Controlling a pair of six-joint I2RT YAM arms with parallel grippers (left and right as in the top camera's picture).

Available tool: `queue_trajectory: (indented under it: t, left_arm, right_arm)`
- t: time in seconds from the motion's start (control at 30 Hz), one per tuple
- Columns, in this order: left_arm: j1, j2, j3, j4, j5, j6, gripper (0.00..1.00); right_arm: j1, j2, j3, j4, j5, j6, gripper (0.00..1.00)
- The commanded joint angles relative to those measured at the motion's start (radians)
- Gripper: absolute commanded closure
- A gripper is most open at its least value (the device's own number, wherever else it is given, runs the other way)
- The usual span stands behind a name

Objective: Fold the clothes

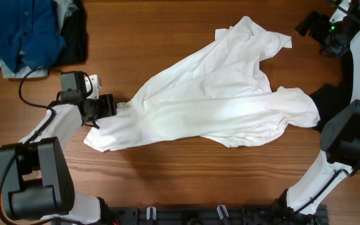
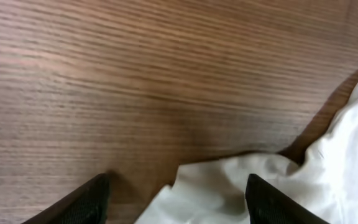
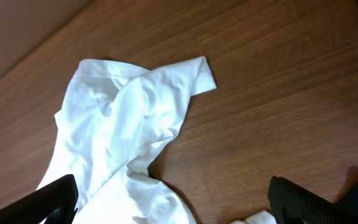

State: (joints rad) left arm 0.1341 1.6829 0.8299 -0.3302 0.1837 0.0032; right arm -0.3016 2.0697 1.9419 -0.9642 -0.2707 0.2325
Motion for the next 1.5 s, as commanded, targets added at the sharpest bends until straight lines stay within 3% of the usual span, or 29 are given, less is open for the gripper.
queue_trajectory:
  t: [0.0, 0.03, 0.17, 0.3, 0.5, 0.73, 1.07, 1.47]
  left_arm:
    - [-0.008, 0.021, 0.008, 0.005, -0.014, 0.019, 0.34]
    - [-0.008, 0.021, 0.008, 0.005, -0.013, 0.019, 0.39]
    - [-0.008, 0.021, 0.008, 0.0, 0.007, 0.008, 0.84]
    - [-0.008, 0.021, 0.008, -0.01, 0.036, 0.008, 0.95]
    - [-0.008, 0.005, 0.021, 0.0, 0.032, -0.005, 0.96]
    - [-0.008, -0.073, 0.211, -0.023, 0.002, -0.12, 0.96]
    - [-0.036, -0.186, 0.393, -0.093, 0.001, -0.132, 0.96]
    - [-0.085, -0.219, 0.503, 0.103, -0.015, -0.169, 0.96]
  right_arm:
    - [-0.001, -0.018, 0.015, 0.003, -0.018, -0.016, 0.01]
    - [0.0, -0.017, 0.015, 0.003, -0.018, -0.016, 0.01]
    - [0.0, -0.014, 0.014, 0.003, -0.018, -0.016, 0.02]
    - [0.0, -0.014, 0.014, 0.003, -0.018, -0.016, 0.02]
    - [0.0, -0.014, 0.014, 0.002, -0.019, -0.015, 0.02]
    - [0.002, -0.014, 0.014, -0.047, -0.019, -0.014, 0.03]
    - [0.044, -0.014, 0.013, -0.088, -0.15, -0.078, 0.06]
    - [0.13, -0.014, 0.013, -0.088, -0.111, -0.046, 0.06]
